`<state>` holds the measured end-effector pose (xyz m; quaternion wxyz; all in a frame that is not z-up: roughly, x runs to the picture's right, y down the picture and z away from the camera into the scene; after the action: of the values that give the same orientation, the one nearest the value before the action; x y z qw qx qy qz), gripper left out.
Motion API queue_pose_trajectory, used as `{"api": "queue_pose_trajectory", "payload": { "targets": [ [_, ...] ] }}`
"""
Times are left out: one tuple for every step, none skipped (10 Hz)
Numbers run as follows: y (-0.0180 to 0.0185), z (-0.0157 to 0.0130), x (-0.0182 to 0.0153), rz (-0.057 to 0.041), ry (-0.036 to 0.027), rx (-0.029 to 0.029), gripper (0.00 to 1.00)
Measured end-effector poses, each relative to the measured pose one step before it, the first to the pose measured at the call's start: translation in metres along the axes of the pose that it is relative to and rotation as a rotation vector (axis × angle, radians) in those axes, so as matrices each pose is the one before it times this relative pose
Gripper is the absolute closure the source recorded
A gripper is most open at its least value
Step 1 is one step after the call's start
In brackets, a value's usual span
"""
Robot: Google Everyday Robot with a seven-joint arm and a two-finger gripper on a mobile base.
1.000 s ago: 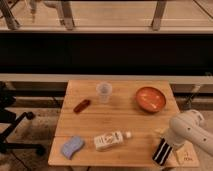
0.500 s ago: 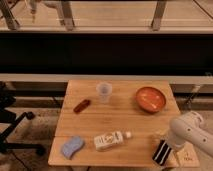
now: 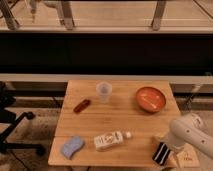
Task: Place the eraser on the white sponge
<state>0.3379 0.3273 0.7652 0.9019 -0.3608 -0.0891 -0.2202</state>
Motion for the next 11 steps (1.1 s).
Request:
{"api": "queue_pose_trajectory", "payload": {
  "targets": [
    [0.00107,0.00203,0.00010,0.00105,-0.00315,-0.00164,0.14],
    [0.00058,0.00136,0.00032,0.00085,-0.00193,-0.00079,0.21],
    [0.00162,0.00123,0.00042,0.00282,-0.00173,-0.00105,0.29],
    [-0.00010,-0.00012,-0.00026,0.00076,-0.00262,0.00051,0.39],
    [-0.00081,-0.00053,0.00023,-0.00167,0.00166,0.00016,0.48],
    [-0.00091,-0.00229,0.00036,-0.00155,0.00206,0.00084,0.59],
    [-0.00324,-0.00351,-0.00011,-0.00438,0.00272,0.00392,0.67],
    [-0.00092,-0.00344,0.00065,0.00499,-0.00273,0.00314,0.77],
    [0.00072,-0.00309,-0.00008,-0.00215,0.00141,-0.00206,0.87],
    [0.00097,-0.00114,-0.00081,-0.00188,-0.00078,-0.00270,0.90],
    [0.00261,-0.00100,-0.00168,-0.00258,-0.00175,-0.00582,0.96]
  ]
}}
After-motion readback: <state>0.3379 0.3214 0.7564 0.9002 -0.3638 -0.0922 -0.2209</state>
